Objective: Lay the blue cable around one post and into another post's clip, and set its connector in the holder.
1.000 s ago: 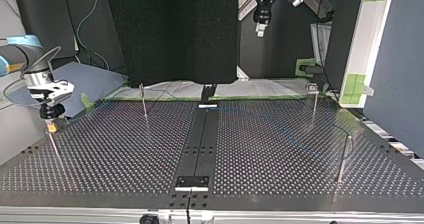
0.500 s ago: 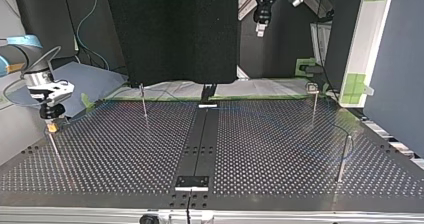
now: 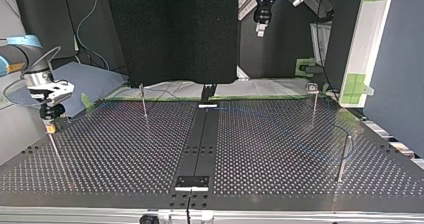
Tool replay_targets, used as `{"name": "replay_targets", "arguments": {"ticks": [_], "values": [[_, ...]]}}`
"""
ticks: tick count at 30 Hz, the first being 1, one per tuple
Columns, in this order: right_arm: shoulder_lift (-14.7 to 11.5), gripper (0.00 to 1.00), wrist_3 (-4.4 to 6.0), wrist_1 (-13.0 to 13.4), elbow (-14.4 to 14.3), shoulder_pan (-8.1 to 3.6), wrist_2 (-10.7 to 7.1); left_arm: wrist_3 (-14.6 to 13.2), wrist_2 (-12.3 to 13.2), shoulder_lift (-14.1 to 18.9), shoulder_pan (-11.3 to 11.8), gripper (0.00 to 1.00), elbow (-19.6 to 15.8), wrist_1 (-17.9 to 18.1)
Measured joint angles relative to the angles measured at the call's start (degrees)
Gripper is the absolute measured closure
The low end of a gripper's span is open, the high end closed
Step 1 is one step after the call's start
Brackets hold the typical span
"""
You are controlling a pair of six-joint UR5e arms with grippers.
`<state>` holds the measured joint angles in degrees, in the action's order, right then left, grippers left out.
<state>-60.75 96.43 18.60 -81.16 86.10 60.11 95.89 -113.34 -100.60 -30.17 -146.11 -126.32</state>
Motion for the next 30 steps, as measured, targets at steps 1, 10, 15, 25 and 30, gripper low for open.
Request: {"name": "replay_targets", "arguments": {"ticks": [1, 10, 15, 25, 30], "values": [[0.0, 0.0, 0.0, 0.0, 0.0, 0.0, 0.0, 0.0, 0.0, 0.0, 0.0, 0.0, -0.01, -0.02], [0.0, 0.0, 0.0, 0.01, 0.0, 0.0, 0.0, 0.01, -0.01, 0.02, 0.0, 0.0, -0.02, -0.17], [0.0, 0.0, 0.0, 0.0, 0.0, 0.0, 0.0, 0.49, -0.13, 0.03, 0.0, 0.0, -0.03, -0.08], [0.0, 0.0, 0.0, 0.01, 0.0, 0.0, 0.0, 0.17, -0.12, 0.02, 0.08, 0.0, -0.03, 1.54], [0.0, 0.0, 0.0, 0.0, 0.0, 0.0, 0.0, 0.1, -0.18, 0.02, 0.09, 0.0, -0.03, 1.66]]}}
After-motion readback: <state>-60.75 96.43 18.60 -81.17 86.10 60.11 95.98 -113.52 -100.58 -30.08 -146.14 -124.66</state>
